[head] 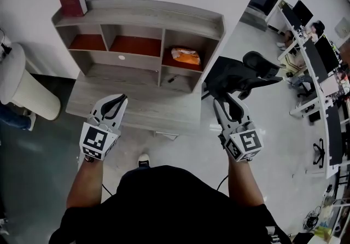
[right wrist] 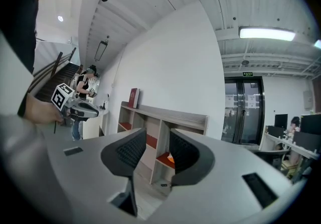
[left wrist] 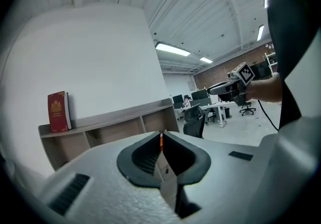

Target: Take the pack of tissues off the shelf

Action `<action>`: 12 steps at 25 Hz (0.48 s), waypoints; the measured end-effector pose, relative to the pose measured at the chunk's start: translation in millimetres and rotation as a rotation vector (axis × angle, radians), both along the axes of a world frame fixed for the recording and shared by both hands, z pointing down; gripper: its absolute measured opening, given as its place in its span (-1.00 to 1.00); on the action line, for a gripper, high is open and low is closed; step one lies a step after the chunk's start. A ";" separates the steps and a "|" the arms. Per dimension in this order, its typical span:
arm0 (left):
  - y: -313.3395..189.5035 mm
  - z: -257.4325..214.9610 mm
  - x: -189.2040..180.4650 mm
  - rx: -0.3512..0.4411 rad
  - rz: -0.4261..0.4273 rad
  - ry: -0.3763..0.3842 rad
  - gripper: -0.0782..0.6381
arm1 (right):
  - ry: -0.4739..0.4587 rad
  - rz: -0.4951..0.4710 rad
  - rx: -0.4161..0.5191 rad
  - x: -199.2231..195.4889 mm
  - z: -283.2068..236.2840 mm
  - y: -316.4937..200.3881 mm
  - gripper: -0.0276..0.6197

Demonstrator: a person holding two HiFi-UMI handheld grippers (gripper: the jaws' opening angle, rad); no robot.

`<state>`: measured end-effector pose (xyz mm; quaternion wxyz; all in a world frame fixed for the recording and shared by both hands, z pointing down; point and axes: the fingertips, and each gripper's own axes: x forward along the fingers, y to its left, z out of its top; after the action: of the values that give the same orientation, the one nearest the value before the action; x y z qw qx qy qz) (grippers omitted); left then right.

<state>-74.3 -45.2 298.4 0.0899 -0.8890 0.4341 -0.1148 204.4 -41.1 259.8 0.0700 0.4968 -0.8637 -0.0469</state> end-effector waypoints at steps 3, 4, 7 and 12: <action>-16.5 1.3 -14.1 -0.010 0.026 0.006 -0.70 | 0.010 0.022 0.001 -15.9 -3.7 -11.3 -0.45; -21.0 0.1 -19.8 -0.011 0.033 0.011 -0.70 | 0.013 0.025 -0.001 -22.5 -5.1 -15.3 -0.45; -32.9 -1.1 -34.8 -0.021 0.054 0.024 -0.70 | 0.022 0.040 -0.004 -40.0 -8.8 -24.7 -0.45; -47.0 1.4 -52.9 -0.024 0.084 0.031 -0.70 | 0.037 0.064 -0.002 -60.7 -12.1 -32.2 -0.45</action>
<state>-127.3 -92.2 299.8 0.0772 -0.9091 0.3963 -0.1021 143.7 -73.3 247.7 0.0881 0.5231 -0.8460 -0.0530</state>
